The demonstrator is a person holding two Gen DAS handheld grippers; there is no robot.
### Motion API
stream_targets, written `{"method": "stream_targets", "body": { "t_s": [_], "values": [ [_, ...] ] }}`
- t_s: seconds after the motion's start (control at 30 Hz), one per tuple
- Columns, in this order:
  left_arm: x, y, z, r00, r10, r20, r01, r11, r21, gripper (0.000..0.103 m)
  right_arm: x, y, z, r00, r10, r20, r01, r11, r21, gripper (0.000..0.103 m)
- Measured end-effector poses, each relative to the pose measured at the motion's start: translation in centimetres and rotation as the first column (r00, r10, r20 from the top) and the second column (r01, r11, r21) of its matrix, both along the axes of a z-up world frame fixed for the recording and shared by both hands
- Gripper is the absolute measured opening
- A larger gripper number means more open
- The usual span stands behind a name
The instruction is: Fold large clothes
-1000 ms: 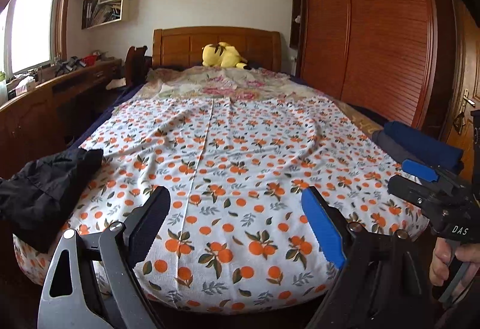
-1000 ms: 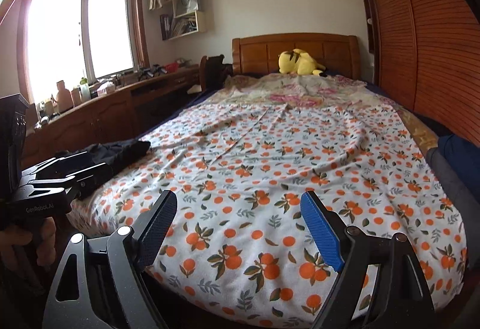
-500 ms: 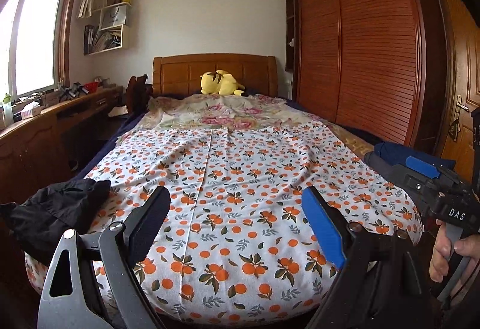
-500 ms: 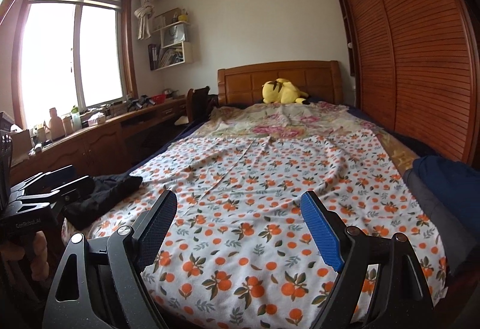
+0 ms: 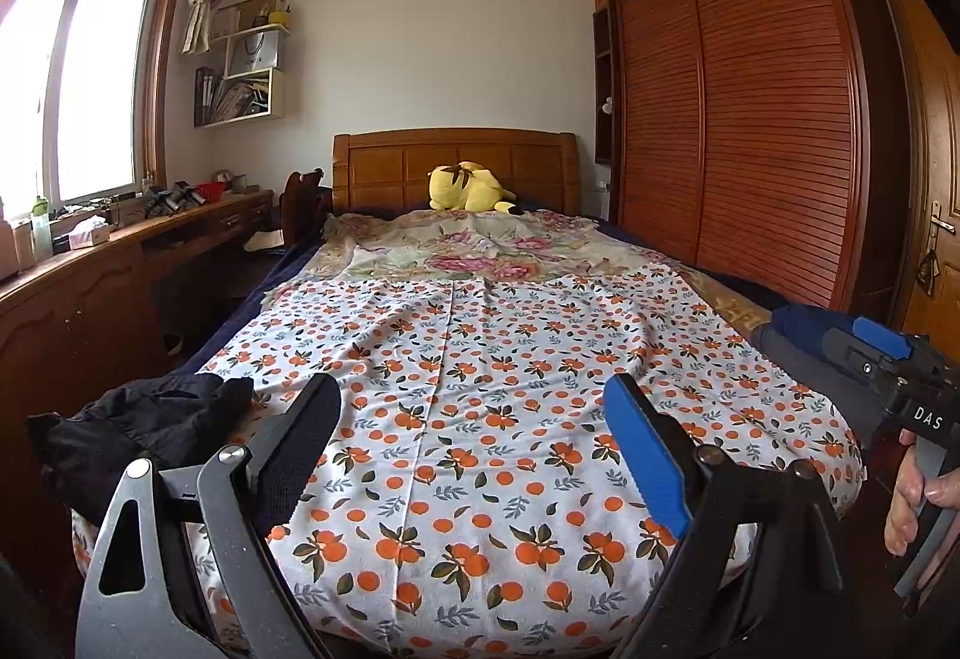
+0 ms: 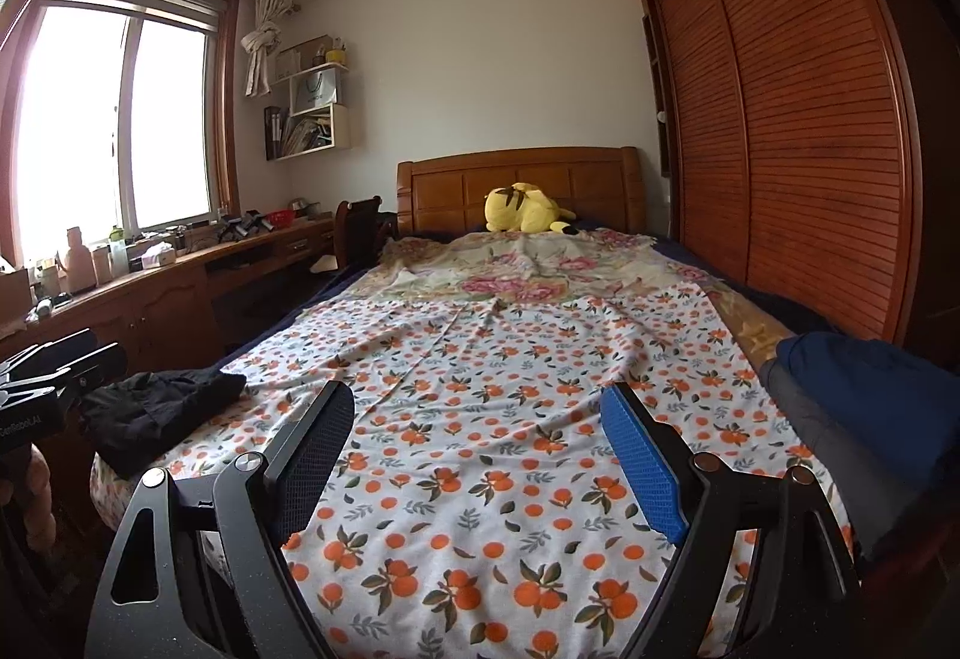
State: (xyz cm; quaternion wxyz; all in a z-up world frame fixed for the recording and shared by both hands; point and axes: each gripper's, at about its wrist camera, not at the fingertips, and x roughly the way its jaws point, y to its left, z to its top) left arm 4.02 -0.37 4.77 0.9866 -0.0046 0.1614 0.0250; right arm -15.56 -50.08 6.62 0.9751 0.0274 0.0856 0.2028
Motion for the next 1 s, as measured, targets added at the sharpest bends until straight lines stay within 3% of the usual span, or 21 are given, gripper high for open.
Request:
{"method": "stream_targets", "body": {
  "t_s": [1.0],
  "values": [
    [0.2,-0.7,-1.3,1.000,-0.013,-0.022,0.013,1.000,-0.018,0.090,1.6,-0.2,0.3,1.000,0.024,-0.013,-0.024,0.999,-0.027,0.086]
  ]
}}
